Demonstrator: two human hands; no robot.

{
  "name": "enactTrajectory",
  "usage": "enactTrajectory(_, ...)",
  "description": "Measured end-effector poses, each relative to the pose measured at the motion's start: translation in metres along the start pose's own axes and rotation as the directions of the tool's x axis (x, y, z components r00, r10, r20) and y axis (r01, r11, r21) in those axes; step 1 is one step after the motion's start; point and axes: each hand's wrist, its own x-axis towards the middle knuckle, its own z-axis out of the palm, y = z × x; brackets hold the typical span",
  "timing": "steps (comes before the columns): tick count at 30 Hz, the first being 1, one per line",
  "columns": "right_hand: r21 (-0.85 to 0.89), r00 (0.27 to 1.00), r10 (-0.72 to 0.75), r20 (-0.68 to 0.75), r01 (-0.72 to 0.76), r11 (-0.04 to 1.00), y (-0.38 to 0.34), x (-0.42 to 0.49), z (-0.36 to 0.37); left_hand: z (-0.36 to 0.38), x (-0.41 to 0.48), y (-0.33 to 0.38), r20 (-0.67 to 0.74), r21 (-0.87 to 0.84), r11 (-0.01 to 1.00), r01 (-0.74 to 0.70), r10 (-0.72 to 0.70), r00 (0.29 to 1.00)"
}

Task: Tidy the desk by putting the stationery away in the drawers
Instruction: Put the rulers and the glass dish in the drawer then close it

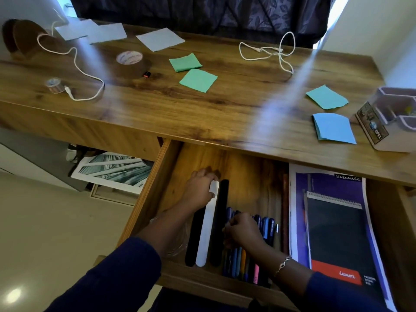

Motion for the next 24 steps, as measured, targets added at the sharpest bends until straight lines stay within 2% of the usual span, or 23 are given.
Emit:
enactTrajectory(3,-0.043,1.000,0.018,0.017,-0.017,0.999,0.004,0.001,0.001,0.002,0.000,-0.012,0.074,0.176,0.978,-0.112,0.100,0.992)
enactTrajectory(9,-0.262,0.999,-0.010,0.042,0.021,0.965,0.005,0.006,0.003,0.010,0.002,-0.021,0.210,0.150,0.977,-0.153,0.119,0.970)
enactTrajectory(14,-0.467,0.987,-0.161,0.024,0.153,0.871,0.003,0.006,0.002,0.010,0.002,-0.014,0.252,0.263,0.946,-0.190,0.123,0.960)
enactTrajectory(21,-0.391,0.985,-0.115,0.127,0.157,0.907,0.003,0.003,0.004,0.009,0.002,-0.010,0.276,0.312,0.918,-0.244,0.158,0.948)
enactTrajectory(24,-0.396,0.974,-0.186,0.131,0.223,0.891,0.007,-0.003,-0.004,0.009,0.001,-0.010,0.238,0.261,0.940,-0.221,0.159,0.958)
